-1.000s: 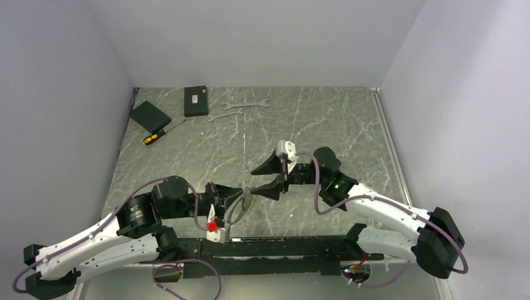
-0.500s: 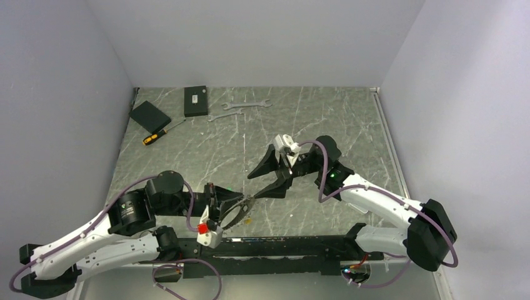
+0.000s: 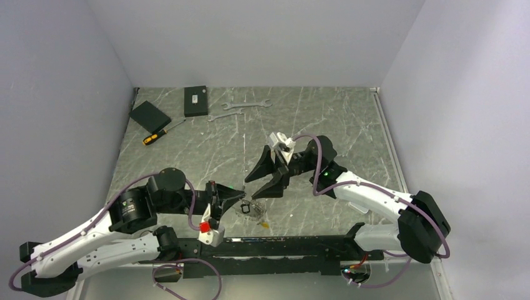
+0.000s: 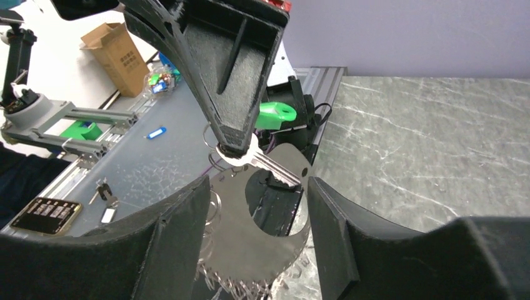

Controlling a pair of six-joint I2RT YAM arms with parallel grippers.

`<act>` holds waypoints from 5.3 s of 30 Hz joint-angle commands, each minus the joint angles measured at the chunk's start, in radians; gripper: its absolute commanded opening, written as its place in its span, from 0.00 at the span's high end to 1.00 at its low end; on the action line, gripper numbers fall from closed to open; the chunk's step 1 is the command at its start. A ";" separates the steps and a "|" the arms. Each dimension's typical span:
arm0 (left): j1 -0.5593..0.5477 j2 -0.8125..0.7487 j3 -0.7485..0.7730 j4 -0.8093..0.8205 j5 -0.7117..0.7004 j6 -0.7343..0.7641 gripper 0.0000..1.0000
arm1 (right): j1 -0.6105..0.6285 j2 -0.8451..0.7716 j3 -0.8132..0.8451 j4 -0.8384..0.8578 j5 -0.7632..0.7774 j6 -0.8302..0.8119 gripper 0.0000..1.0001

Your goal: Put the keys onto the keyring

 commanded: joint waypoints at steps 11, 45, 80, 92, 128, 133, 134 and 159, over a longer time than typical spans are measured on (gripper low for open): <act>-0.003 0.047 0.088 0.003 -0.033 0.068 1.00 | 0.033 0.119 0.067 0.234 -0.069 0.241 0.45; -0.005 0.019 0.059 0.104 -0.144 0.081 1.00 | 0.040 0.196 0.001 0.637 -0.081 0.518 0.52; -0.005 0.006 0.023 0.137 -0.119 0.056 1.00 | -0.005 0.274 0.023 0.967 0.035 0.718 0.52; -0.004 0.000 0.010 0.140 -0.130 0.054 1.00 | -0.003 0.271 0.029 0.968 0.039 0.722 0.63; -0.004 -0.002 -0.028 0.153 -0.232 0.054 1.00 | -0.036 0.043 -0.079 0.402 0.415 0.387 1.00; -0.004 -0.013 -0.019 0.112 -0.236 0.071 1.00 | -0.050 0.028 -0.076 0.376 0.402 0.392 1.00; -0.004 -0.015 -0.016 0.100 -0.236 0.073 1.00 | -0.052 0.021 -0.075 0.362 0.405 0.390 1.00; -0.004 0.016 -0.050 0.259 -0.195 0.029 1.00 | -0.098 -0.007 -0.116 0.364 0.484 0.360 1.00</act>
